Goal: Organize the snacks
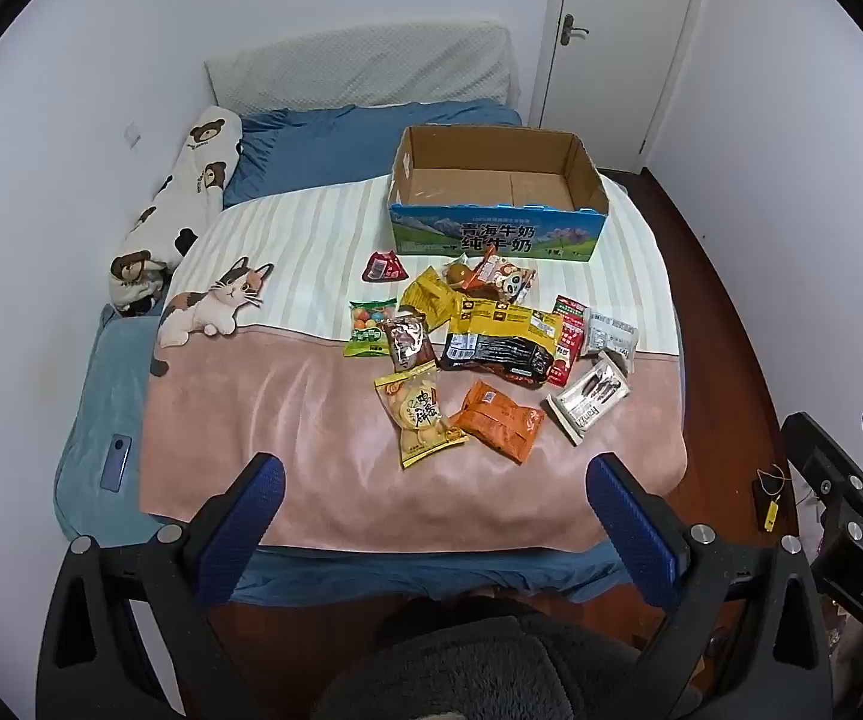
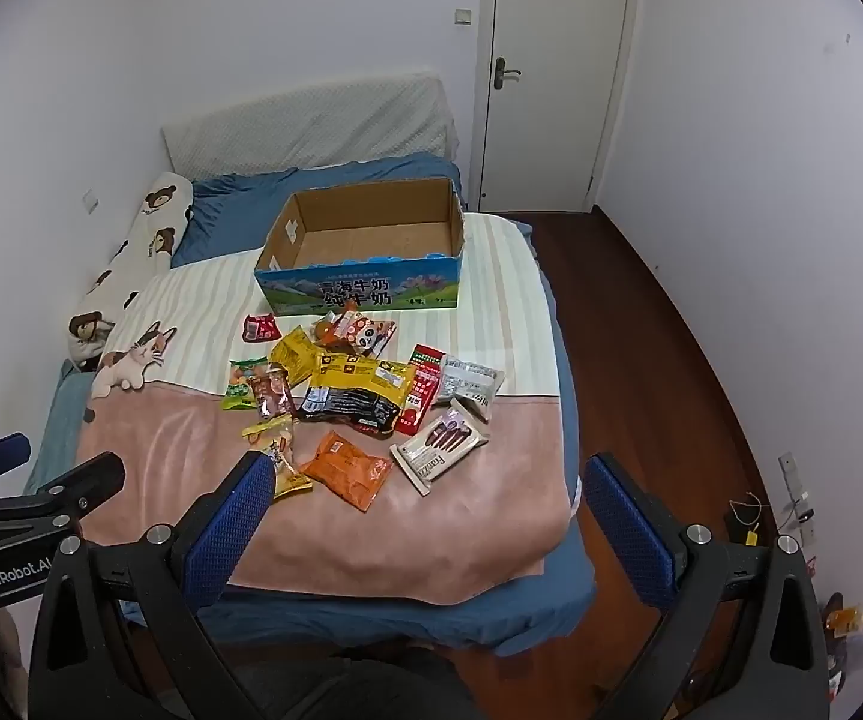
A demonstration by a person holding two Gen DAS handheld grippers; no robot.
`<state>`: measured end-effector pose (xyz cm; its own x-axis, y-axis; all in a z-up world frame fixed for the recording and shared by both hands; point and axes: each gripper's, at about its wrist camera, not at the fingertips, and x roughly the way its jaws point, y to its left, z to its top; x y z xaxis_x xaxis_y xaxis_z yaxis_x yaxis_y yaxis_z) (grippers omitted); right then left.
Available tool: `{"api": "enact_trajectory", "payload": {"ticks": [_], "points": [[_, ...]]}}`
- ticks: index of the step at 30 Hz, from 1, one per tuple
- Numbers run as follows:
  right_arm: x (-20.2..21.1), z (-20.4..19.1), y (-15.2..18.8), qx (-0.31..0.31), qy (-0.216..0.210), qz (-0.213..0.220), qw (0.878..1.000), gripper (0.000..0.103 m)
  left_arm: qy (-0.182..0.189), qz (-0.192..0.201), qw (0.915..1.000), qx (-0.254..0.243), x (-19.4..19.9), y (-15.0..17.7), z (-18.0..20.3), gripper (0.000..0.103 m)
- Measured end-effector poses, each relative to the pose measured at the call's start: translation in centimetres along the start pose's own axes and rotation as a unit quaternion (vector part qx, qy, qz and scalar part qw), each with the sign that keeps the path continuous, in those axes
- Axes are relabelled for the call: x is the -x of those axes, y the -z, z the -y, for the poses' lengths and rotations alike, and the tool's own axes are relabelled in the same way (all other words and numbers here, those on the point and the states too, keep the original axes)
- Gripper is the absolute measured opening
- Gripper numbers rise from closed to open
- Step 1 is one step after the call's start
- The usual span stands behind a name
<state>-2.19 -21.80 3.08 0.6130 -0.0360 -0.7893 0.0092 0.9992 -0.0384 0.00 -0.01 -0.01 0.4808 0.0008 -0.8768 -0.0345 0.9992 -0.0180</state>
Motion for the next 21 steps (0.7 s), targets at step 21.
{"api": "enact_trajectory", "payload": {"ticks": [21], "points": [[-1.0,-1.0,0.0,0.000,-0.002,-0.013,1.000,0.103,0.003,-0.010,0.9999,0.000,-0.6,0.3,-0.4,0.103]]}}
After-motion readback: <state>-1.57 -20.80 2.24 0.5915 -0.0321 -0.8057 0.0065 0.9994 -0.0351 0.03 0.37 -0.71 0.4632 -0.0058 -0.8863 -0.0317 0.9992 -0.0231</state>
